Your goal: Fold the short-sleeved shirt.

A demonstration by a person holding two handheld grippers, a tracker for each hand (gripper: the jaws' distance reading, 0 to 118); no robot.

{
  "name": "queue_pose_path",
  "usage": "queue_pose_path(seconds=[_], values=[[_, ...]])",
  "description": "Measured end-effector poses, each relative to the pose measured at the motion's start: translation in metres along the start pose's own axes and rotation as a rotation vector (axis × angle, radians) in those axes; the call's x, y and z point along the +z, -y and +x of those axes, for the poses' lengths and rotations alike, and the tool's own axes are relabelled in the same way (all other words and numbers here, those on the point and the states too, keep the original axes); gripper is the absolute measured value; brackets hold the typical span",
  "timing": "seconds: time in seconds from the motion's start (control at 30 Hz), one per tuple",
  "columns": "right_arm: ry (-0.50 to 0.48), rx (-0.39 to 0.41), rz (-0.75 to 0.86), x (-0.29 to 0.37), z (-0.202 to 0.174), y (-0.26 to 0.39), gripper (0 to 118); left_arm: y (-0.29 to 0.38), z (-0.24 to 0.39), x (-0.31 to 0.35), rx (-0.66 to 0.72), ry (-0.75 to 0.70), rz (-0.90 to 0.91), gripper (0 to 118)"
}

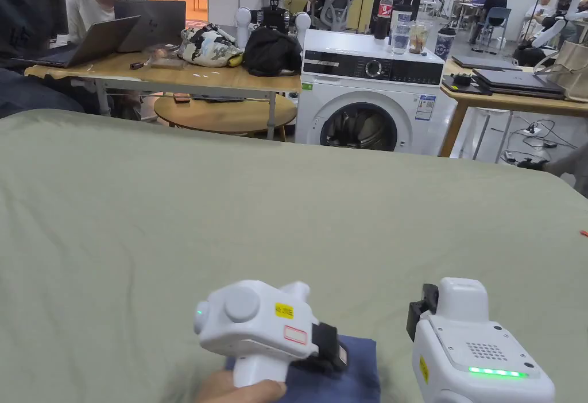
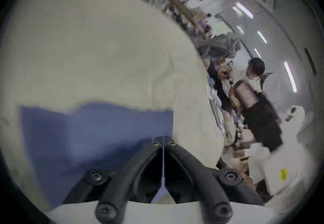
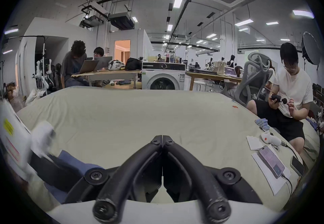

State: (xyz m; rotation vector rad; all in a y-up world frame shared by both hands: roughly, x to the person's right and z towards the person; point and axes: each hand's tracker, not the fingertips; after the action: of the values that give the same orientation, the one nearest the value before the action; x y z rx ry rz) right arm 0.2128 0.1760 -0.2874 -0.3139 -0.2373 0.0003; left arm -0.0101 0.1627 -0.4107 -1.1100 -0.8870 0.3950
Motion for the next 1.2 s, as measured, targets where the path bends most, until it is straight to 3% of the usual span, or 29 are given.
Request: queue_pose_path(seconds=[0.17,0.4,0.43,0.57,0.8,1.1,1.2], values=[[-0.016,-0.021,0.044,-0.006,-0.006,-0.008,0,0.017,0.005,0.083,-0.216,-0.248,0.419,0],[-0.033,-0.071,0.124,-0.006,-0.017,-0.027,0,0.052,-0.012,0.132,-0.343,-0.551,0.923,0],[-0.037,-0.072,0.146,-0.004,-0.019,-0.028,0,0.053,-0.012,0.133,-0.343,-0.630,0.939,0],[-0.042,-0.062,0.201,0.003,-0.026,-0.037,0,0.062,-0.017,0.135,-0.422,-0.700,1.031,0],[-0.047,-0.017,0.211,0.012,-0.031,-0.040,0,0.067,-0.018,0.140,-0.449,-0.696,1.061,0],[-0.193,0.020,-0.185,0.025,-0.049,0.030,0,0.065,-0.025,0.146,-0.429,-0.649,0.935,0],[-0.188,0.019,-0.332,0.004,-0.057,0.053,0,0.068,-0.026,0.146,-0.435,-0.656,0.894,0]])
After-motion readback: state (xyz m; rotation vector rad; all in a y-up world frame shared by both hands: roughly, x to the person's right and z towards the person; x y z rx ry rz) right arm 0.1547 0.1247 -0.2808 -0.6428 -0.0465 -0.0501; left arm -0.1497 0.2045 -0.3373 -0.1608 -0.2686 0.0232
